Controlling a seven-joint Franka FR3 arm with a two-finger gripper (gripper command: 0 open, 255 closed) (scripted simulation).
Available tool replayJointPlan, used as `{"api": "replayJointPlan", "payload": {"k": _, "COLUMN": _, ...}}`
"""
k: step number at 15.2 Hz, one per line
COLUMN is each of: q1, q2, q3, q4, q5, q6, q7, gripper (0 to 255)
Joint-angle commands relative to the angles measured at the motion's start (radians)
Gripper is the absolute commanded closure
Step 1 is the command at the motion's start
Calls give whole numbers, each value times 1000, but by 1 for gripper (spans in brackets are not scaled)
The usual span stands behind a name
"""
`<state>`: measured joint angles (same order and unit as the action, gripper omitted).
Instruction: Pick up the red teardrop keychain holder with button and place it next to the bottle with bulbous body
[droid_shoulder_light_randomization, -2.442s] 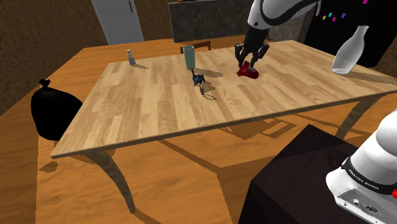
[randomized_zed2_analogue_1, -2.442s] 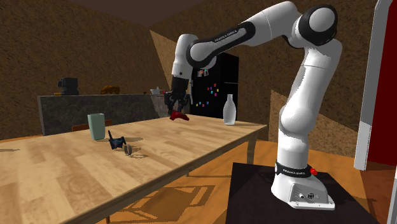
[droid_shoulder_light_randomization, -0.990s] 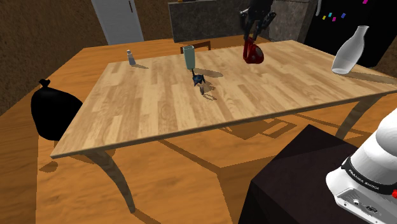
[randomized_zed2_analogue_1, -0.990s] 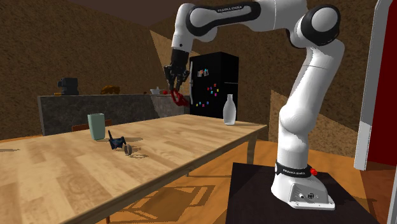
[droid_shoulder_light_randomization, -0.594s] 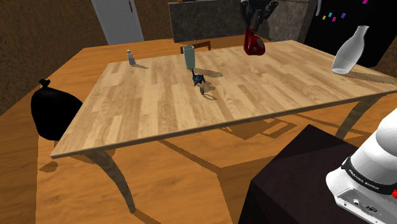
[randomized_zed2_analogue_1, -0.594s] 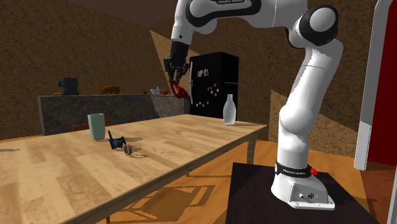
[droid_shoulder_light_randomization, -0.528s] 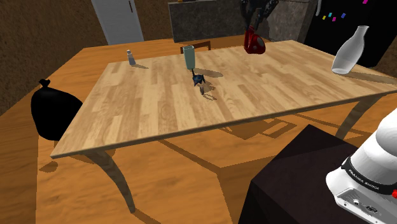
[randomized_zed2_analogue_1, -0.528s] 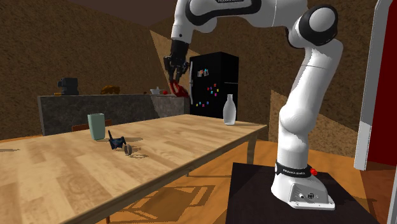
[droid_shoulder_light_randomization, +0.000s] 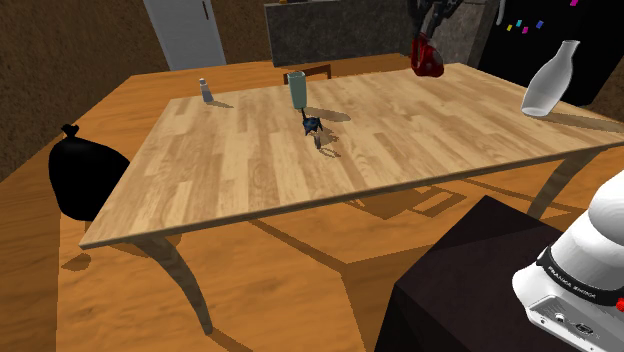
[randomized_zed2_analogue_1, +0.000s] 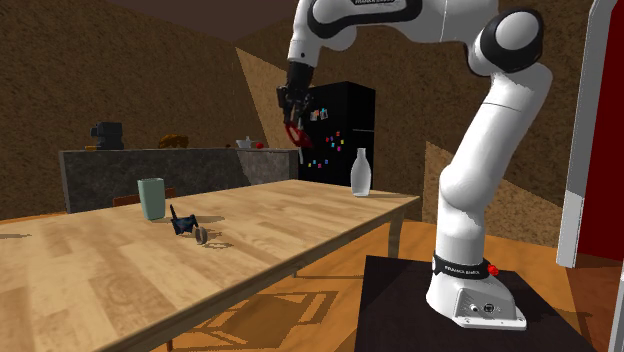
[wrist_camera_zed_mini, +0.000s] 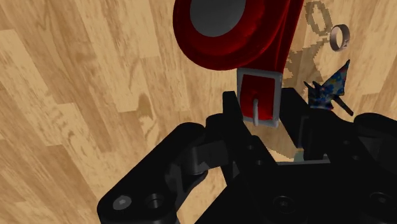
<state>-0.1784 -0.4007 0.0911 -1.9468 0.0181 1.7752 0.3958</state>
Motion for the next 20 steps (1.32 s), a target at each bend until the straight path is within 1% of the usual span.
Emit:
{"api": "replayJointPlan", "payload": {"k": 1, "q1": -12, "q2": -39, "q3": -37, "q4": -40, "q5": -1, "q6": 1, "q7": -50, "gripper": 255}}
{"api": "replayJointPlan", "payload": {"k": 5, "q1": -37, "q2": -99, "q3": -109, "q4": -89, "q5": -11, "q6": -10, "q7": -142, "gripper": 255}}
{"api": "replayJointPlan", "payload": {"k": 10, "q1": -70, "q2": -152, "q3": -202, "q4": -125, "q5": -35, "q6": -28, "q7": -257, "gripper": 255}}
{"api": "replayJointPlan", "payload": {"k": 15, "q1": -103, "q2": -179, "q3": -298, "q4": -133, "q5": -64, "q6": -46, "q7": -375, "gripper": 255}}
{"api": "replayJointPlan", "payload": {"k": 20, "q1": -133, "q2": -179, "q3": -400, "q4": -113, "q5": -93, "q6": -63, "q7": -496, "gripper": 255}}
